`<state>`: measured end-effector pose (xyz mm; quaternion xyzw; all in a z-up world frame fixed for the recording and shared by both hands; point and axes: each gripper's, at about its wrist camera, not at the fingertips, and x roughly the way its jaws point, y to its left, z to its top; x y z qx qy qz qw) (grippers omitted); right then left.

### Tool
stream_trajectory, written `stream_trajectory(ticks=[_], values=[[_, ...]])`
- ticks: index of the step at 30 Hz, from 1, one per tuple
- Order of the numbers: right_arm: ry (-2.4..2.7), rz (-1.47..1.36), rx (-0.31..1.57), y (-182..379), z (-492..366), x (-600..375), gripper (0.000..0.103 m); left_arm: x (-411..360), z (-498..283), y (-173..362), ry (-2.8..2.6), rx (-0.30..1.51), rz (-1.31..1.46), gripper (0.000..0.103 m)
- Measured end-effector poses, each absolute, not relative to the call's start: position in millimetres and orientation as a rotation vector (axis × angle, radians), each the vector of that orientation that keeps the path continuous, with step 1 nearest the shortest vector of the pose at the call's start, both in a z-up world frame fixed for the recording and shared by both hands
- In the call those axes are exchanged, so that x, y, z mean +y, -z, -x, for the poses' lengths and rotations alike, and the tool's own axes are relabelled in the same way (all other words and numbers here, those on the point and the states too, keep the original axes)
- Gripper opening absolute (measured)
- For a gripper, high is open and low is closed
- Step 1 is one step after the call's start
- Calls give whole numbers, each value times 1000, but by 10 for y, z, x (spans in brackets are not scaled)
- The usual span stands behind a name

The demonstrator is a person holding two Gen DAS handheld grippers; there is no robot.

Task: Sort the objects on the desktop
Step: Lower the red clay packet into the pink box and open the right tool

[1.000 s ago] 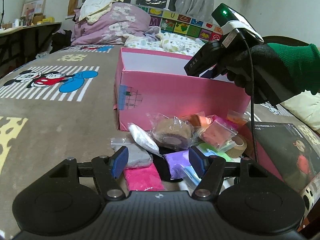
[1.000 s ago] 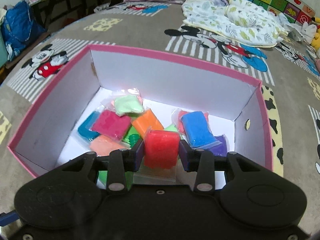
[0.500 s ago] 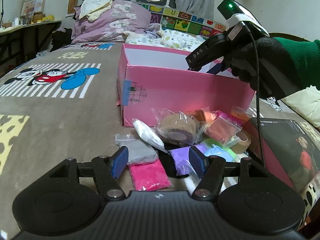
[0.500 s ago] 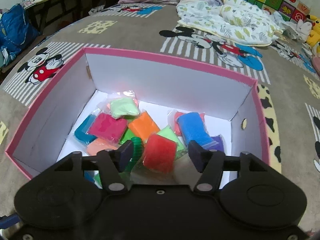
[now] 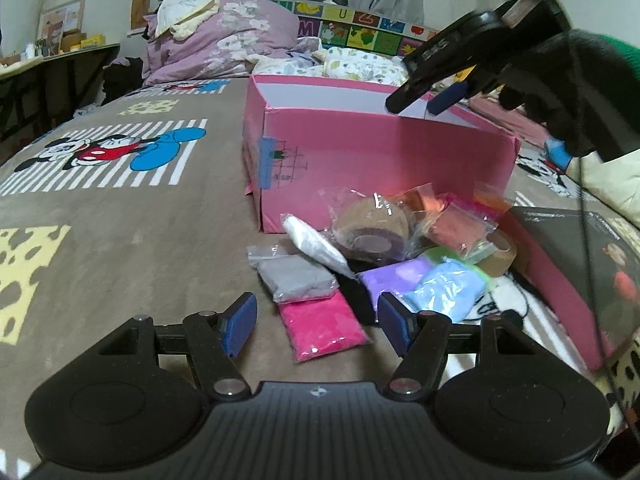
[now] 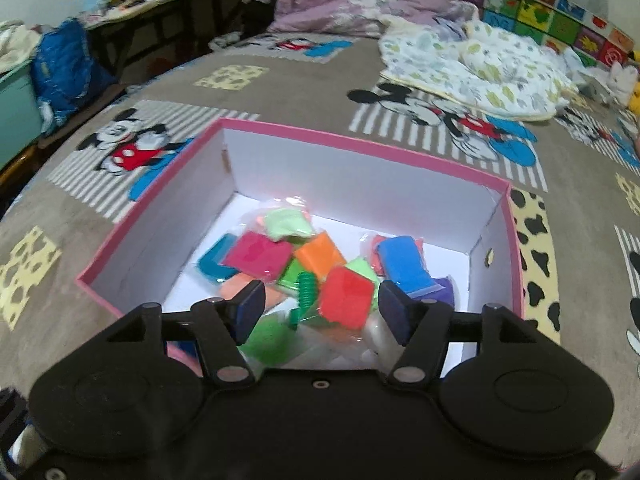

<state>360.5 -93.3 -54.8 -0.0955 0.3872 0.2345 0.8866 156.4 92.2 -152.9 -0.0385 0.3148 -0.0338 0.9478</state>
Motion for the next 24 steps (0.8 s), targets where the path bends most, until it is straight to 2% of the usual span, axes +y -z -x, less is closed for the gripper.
stream_trajectory(ticks=[14,24], values=[[-775,229,677,165,-2995,-1001,62,967,-1841,1619,46,639,110,66],[-884,338,743,333,-2635,-1221,62,1092,-1880,1662,-4,661,66,65]])
